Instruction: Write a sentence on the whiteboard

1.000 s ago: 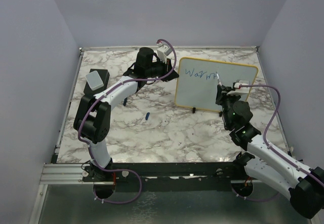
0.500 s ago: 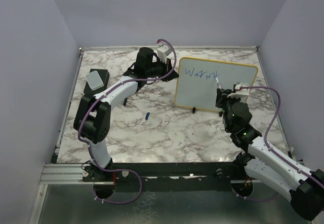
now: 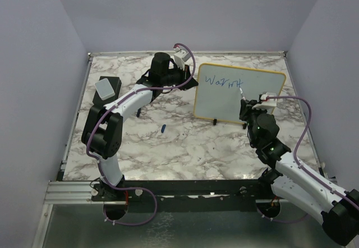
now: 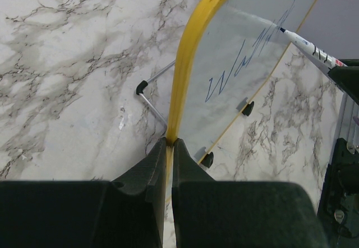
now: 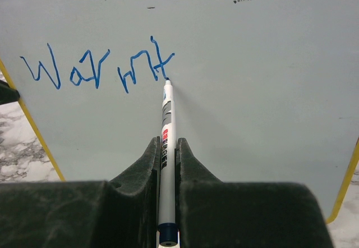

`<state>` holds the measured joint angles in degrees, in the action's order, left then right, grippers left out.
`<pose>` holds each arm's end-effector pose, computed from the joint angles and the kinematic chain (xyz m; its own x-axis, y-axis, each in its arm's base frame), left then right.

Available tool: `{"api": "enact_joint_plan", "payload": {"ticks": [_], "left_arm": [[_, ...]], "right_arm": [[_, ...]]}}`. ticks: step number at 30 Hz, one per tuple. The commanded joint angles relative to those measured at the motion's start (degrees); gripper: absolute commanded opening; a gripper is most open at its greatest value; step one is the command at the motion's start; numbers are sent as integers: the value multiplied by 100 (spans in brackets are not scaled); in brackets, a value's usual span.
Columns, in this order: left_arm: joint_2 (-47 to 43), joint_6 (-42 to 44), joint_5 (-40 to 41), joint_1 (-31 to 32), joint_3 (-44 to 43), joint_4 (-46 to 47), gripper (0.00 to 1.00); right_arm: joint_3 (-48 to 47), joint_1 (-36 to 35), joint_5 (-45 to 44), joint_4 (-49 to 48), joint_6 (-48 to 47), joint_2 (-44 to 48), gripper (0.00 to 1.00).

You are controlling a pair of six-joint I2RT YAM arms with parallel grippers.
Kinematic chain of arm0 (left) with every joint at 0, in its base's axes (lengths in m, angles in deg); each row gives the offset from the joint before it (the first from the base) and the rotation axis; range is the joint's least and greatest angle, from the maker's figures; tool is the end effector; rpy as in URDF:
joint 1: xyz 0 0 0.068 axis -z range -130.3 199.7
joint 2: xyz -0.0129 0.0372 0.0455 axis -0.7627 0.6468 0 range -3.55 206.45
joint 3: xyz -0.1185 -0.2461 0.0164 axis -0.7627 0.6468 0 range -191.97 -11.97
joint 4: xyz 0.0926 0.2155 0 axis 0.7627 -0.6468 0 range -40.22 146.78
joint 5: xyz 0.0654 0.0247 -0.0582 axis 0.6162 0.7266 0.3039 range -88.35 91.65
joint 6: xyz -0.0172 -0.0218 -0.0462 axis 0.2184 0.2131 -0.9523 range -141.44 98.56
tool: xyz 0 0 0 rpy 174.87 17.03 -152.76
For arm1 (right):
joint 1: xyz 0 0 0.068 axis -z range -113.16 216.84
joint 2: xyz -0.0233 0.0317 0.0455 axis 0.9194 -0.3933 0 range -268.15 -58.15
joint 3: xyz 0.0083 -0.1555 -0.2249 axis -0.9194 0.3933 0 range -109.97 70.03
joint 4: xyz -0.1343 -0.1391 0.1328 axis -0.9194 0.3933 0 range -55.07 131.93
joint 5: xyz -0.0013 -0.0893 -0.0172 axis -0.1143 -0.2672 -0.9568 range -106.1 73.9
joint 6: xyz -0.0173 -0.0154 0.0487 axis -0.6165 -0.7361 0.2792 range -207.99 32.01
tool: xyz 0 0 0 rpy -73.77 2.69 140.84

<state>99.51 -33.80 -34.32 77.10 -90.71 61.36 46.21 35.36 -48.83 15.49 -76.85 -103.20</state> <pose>0.3440 -0.2019 0.3025 -0.4779 0.0525 -0.8769 0.7790 0.4866 -0.3954 0.1465 0.0671 0.2752 -0.0220 0.1770 -0.9840 0.0263 0.9840 0.1765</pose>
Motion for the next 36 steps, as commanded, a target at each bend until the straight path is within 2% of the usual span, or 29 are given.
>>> {"api": "enact_joint_plan", "payload": {"ticks": [1,6,10,13,25,36], "left_arm": [[-298,72,-148,20,-80,62,5],[-299,70,-143,18,-82,62,5],[-304,68,-148,22,-80,62,5],[-297,69,-148,23,-80,66,5],[-316,67,-155,24,-63,63,5],[-328,80,-159,20,-45,63,5]], "right_arm": [[57,28,-297,275,40,127,1],[-3,28,-307,245,-48,157,1],[2,31,208,71,-307,501,1],[-134,33,169,48,-438,618,1],[-490,31,-144,-720,-997,-25,1],[-501,62,-299,-913,-1059,-238,1]]}}
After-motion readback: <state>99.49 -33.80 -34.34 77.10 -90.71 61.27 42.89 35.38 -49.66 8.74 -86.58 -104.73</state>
